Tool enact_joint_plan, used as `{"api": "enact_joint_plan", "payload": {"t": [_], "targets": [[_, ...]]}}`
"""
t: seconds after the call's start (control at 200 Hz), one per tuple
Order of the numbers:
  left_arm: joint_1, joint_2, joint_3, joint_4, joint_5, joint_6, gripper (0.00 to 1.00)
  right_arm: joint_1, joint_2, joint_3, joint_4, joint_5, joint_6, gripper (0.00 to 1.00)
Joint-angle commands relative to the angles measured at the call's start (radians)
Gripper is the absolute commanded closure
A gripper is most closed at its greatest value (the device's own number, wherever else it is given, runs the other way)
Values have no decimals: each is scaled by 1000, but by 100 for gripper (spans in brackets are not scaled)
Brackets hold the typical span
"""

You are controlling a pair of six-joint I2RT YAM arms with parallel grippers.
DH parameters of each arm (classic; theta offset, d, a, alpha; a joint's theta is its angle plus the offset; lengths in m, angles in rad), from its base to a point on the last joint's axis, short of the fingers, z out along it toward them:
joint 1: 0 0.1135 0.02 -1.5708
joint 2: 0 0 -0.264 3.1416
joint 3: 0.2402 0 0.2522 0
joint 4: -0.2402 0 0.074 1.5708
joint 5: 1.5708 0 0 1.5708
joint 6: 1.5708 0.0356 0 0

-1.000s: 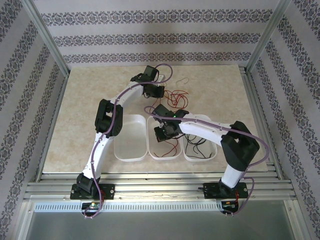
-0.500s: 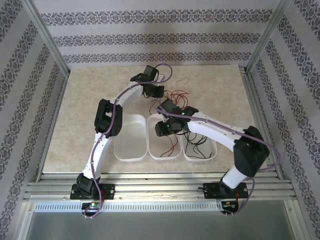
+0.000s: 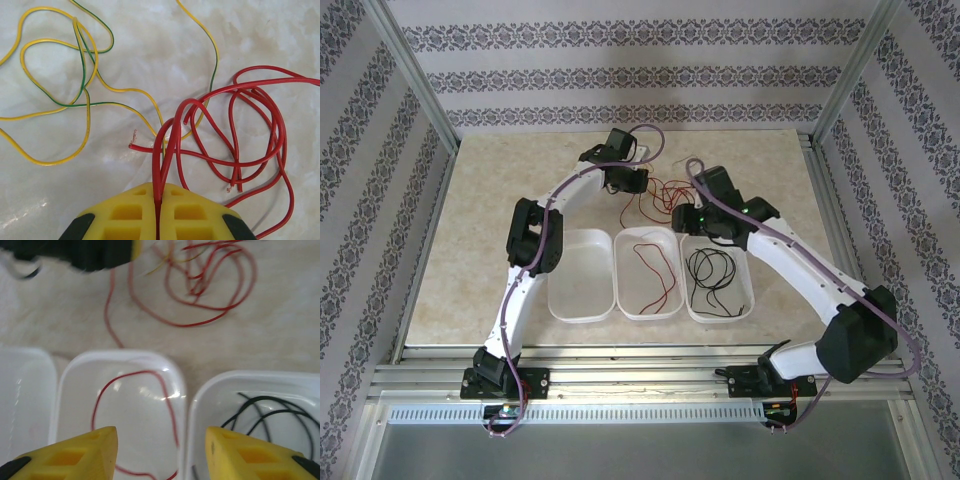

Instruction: Untangle the cables

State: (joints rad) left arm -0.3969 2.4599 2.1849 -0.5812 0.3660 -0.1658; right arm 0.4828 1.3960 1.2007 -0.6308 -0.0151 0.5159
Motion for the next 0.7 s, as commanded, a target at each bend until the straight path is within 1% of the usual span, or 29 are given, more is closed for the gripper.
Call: {"api": "enact_joint_plan", "payload": {"t": [0.0,0.14,0.29,0.355,0.565,0.65,0.695], "targets": [[12,-71,-23,48,15,-9,100,-77,33,-7,19,28,32,50],[11,-78,-22,55,22,-6,96,-157,159,76,30,-4,7,51],[11,-79,-26,66,35,-15,94,-204,342,248,7,2,-55,52],[11,-79,-30,67,33,-15,94,-214,424,332,-10,28,-87,53],[12,-74,-30,47,21,4,94,-220,646,554,-64,50,-228,54],[11,-76,-24,30,10,19,86,-220,710,614,-80,56,-278,54],[11,-75,-22,24,7,24,86,-220,741,639,-88,66,-301,54]]}}
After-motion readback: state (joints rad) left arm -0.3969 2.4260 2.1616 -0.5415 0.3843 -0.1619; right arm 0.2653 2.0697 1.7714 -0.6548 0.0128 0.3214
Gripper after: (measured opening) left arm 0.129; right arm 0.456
